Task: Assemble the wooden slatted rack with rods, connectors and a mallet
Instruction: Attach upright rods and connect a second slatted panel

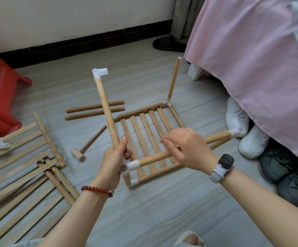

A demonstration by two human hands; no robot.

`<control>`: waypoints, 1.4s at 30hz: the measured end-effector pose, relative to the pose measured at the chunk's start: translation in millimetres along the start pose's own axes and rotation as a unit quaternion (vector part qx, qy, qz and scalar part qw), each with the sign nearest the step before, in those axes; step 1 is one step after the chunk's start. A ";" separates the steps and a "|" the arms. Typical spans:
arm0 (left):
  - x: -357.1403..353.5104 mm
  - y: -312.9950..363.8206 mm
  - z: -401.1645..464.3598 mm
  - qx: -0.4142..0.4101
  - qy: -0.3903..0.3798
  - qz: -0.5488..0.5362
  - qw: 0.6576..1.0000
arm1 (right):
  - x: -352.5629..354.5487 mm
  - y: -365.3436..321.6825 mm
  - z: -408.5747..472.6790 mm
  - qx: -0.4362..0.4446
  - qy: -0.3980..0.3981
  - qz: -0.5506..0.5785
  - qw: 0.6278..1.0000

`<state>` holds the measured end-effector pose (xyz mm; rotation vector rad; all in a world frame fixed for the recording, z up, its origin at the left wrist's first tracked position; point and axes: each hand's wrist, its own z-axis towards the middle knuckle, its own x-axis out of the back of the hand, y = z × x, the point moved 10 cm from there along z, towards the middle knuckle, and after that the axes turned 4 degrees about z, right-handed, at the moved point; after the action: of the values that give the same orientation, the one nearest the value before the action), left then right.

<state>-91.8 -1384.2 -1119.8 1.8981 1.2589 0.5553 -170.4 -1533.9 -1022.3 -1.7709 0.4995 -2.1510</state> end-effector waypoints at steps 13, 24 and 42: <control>55.0 10.2 31.5 0.058 -0.066 0.029 0.996 | 4.8 159.6 -103.5 -0.515 0.211 0.552 0.621; 58.9 17.4 27.2 0.016 0.003 0.019 1.000 | 8.1 159.0 -99.1 -0.515 0.234 0.471 0.677; 65.6 75.0 11.6 -0.201 0.173 0.398 0.878 | 41.5 114.7 -68.1 -0.444 0.072 -0.144 0.882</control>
<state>-13.7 -1344.5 -1071.0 1.9368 0.4219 1.5117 -243.2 -1650.0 -1050.0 -2.2186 1.5501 -2.4707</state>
